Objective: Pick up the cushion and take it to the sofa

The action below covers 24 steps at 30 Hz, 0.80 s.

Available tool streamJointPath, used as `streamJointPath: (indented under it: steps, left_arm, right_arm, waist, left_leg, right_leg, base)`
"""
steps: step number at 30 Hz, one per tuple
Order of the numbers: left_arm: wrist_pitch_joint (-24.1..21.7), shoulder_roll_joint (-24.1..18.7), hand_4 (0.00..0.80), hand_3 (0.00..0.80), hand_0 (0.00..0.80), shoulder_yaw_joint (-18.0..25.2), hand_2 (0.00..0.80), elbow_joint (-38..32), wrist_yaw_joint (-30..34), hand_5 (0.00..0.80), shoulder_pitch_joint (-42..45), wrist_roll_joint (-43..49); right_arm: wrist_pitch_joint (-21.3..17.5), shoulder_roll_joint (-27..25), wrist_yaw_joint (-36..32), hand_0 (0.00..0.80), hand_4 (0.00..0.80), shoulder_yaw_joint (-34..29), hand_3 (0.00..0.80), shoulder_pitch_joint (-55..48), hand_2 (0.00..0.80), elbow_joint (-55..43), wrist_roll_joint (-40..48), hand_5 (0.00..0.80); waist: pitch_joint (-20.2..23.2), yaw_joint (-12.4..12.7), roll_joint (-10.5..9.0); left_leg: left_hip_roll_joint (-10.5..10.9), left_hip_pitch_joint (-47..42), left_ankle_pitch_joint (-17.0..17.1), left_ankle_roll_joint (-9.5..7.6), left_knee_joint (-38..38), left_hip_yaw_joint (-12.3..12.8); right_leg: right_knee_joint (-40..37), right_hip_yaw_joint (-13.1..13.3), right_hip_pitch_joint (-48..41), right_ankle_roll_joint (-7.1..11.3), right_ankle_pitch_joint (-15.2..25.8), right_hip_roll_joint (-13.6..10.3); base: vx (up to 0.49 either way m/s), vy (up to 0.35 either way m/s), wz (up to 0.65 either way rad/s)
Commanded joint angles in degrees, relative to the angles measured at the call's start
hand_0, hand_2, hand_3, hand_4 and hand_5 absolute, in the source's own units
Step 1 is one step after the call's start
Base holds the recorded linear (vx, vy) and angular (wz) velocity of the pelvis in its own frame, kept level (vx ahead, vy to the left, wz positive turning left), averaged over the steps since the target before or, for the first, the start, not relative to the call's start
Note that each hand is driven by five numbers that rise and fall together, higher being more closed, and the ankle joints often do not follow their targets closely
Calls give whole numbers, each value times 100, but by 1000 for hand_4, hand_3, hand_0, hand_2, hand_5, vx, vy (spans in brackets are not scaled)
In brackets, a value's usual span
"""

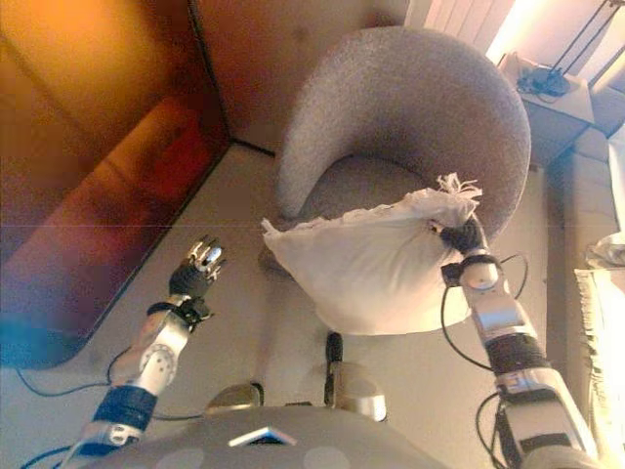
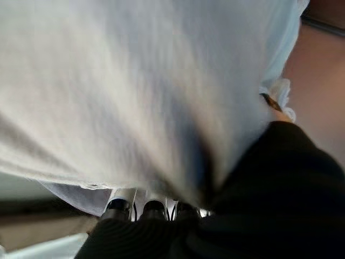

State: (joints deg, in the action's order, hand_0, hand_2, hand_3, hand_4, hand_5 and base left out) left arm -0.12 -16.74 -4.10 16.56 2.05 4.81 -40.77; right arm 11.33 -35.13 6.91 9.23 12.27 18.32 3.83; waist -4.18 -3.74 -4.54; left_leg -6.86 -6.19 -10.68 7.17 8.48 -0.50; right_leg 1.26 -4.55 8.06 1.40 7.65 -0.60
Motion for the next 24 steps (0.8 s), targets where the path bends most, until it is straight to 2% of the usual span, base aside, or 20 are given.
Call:
streamJointPath:
  steps: [1,2,4,6,8,11,13,16,18,19,21,24]
  left_arm:
    - [-268,-50,0,0,0,-104,0,-212,-263,0,-250,33]
    - [-288,-20,0,0,0,-127,0,-182,-333,0,-302,18]
    - [-281,6,0,0,0,-178,0,-114,-420,0,-403,-12]
    - [-300,9,0,0,0,-233,0,-23,-431,0,-475,-40]
    - [-286,-78,0,0,0,-243,0,26,-303,0,-498,-82]
    - [-135,-151,0,0,0,-176,0,1,-152,0,-495,-124]
    - [-133,-153,0,0,0,-151,0,24,-35,0,-482,-126]
    - [-200,-160,0,0,0,-109,0,54,89,0,-416,-155]
    - [-238,-165,0,0,0,-31,0,43,169,0,-393,-153]
    - [-243,-169,0,0,0,21,0,28,202,0,-402,-186]
    - [-243,-152,0,0,0,55,0,9,158,0,-401,-147]
    - [-255,-175,0,0,0,-6,0,-29,121,0,-446,-78]
  right_arm:
    - [-418,-481,-25,800,800,-317,800,1223,800,-544,-180,800]
    - [-468,-535,-53,800,800,-270,800,1248,800,-554,-206,800]
    - [-543,-656,-52,800,800,-190,800,1335,800,-472,-199,800]
    - [-555,-746,-37,800,800,-86,800,1519,800,-319,-152,800]
    - [-370,-882,-56,800,800,33,800,1927,800,-150,-82,800]
    - [-197,-956,-26,800,800,58,800,2231,800,-35,-16,800]
    - [-149,-970,-3,800,800,48,800,2360,800,-34,4,800]
    - [-67,-984,-73,800,800,6,800,2475,800,-91,-2,800]
    - [-61,-963,-168,800,800,-32,800,2499,800,-119,-39,800]
    - [-88,-920,-199,800,800,-53,800,2482,800,-112,-88,800]
    - [-138,-817,-200,800,800,-116,800,2335,800,-171,-111,800]
    - [-80,-738,-158,800,800,-231,800,2047,800,-371,-123,800]
  waist:
    - [430,-56,-261]
    - [430,-51,-325]
    - [422,-6,-417]
    - [391,91,-446]
    - [341,242,-392]
    - [276,467,-233]
    - [228,688,-151]
    - [188,886,-96]
    - [192,926,-83]
    - [207,902,-73]
    - [231,859,-30]
    - [286,800,-20]
  left_leg:
    - [120,11,2006,-25,2350,74]
    - [167,244,2019,-41,2834,91]
    - [102,710,1919,-81,3348,176]
    - [25,1035,1841,-139,3290,221]
    - [-192,1184,1861,-196,2327,353]
    - [-331,1424,2098,-143,832,388]
    - [-298,1715,2282,-37,-177,371]
    - [-185,1978,2532,11,-659,296]
    - [-90,2044,2365,-42,-545,298]
    - [-42,1964,2155,-106,-446,366]
    - [27,1800,1988,-178,-455,374]
    - [180,1663,1735,-341,-347,438]
  right_leg:
    - [225,90,106,51,271,-363]
    - [249,127,19,-23,213,-390]
    - [273,104,-170,-118,84,-406]
    - [252,42,-334,-133,-11,-395]
    - [203,32,-535,-78,-174,-317]
    - [96,125,-846,24,-409,-213]
    - [-84,176,-1189,123,-553,-215]
    - [-152,318,-1554,195,-711,-254]
    - [-68,347,-1614,230,-802,-323]
    - [56,310,-1586,245,-863,-393]
    - [244,273,-1531,270,-927,-468]
    - [584,251,-1432,356,-890,-643]
  base:
    - [246,-206,-41]
    - [239,-201,-41]
    - [199,-124,-26]
    - [179,-25,-15]
    - [207,86,-17]
    - [231,158,-7]
    - [311,169,11]
    - [255,121,-20]
    - [197,131,-8]
    - [212,163,-60]
    - [231,169,-61]
    - [221,135,-20]
